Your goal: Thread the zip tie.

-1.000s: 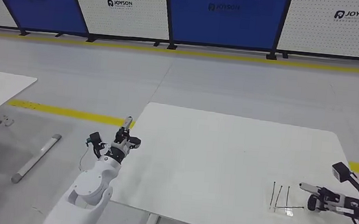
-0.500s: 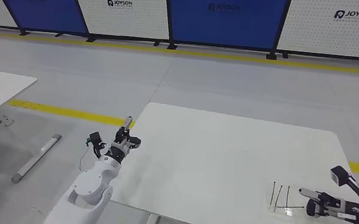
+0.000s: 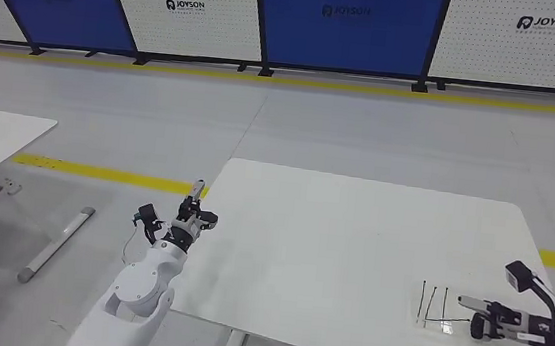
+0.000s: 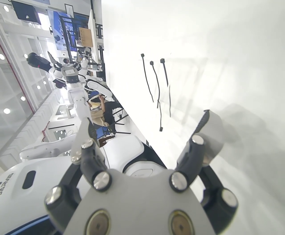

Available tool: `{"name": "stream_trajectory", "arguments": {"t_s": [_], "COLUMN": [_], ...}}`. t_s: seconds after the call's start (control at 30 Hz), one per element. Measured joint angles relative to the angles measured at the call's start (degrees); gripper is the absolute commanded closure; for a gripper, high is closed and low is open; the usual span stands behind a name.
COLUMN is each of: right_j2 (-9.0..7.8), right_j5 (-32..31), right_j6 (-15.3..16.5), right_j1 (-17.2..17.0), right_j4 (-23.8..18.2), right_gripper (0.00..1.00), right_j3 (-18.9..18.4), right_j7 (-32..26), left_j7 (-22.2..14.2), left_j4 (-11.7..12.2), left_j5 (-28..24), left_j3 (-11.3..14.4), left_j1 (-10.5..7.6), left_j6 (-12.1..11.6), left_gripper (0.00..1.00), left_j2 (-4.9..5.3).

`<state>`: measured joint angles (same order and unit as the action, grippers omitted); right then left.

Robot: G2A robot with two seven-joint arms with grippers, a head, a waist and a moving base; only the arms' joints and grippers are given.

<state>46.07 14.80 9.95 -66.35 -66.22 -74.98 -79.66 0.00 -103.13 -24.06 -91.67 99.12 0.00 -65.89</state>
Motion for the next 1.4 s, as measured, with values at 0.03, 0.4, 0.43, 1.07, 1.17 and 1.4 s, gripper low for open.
{"name": "stream_trajectory", "arguments": {"t_s": [0.03, 0.4, 0.43, 1.07, 1.17, 1.4], "right_j2": [-0.05, -0.77, -0.8, -1.35, -1.46, -1.53], "right_j5": [0.2, 1.4, 1.4, 1.8, 1.5, 1.1], "right_j6": [0.2, 1.2, 1.1, 2.1, 1.9, 1.4], "right_j1": [0.0, 0.2, 0.3, 1.6, 1.4, 0.8], "right_j4": [0.2, 1.6, 1.7, 3.7, 3.5, 2.8], "right_gripper": [0.29, 0.57, 0.57, 0.69, 0.72, 0.79], "right_j3": [0.0, 1.1, 1.2, 3.2, 3.1, 3.0], "right_j7": [0.0, 0.0, 0.0, 0.0, 0.1, 0.7], "left_j7": [0.0, 0.0, 0.0, 0.0, 0.0, 0.0], "left_j4": [0.0, 0.0, 0.0, 0.0, 0.0, 0.0], "left_j5": [0.0, 0.0, 0.0, 0.0, 0.0, 0.0], "left_j3": [0.0, 0.0, 0.0, 0.0, 0.0, 0.0], "left_j1": [0.0, 0.0, 0.0, 0.0, 0.0, 0.0], "left_j6": [0.0, 0.0, 0.0, 0.0, 0.0, 0.0], "left_gripper": [0.0, 0.0, 0.0, 0.0, 0.0, 0.0], "left_j2": [0.0, 0.0, 0.0, 0.0, 0.0, 0.0]}}
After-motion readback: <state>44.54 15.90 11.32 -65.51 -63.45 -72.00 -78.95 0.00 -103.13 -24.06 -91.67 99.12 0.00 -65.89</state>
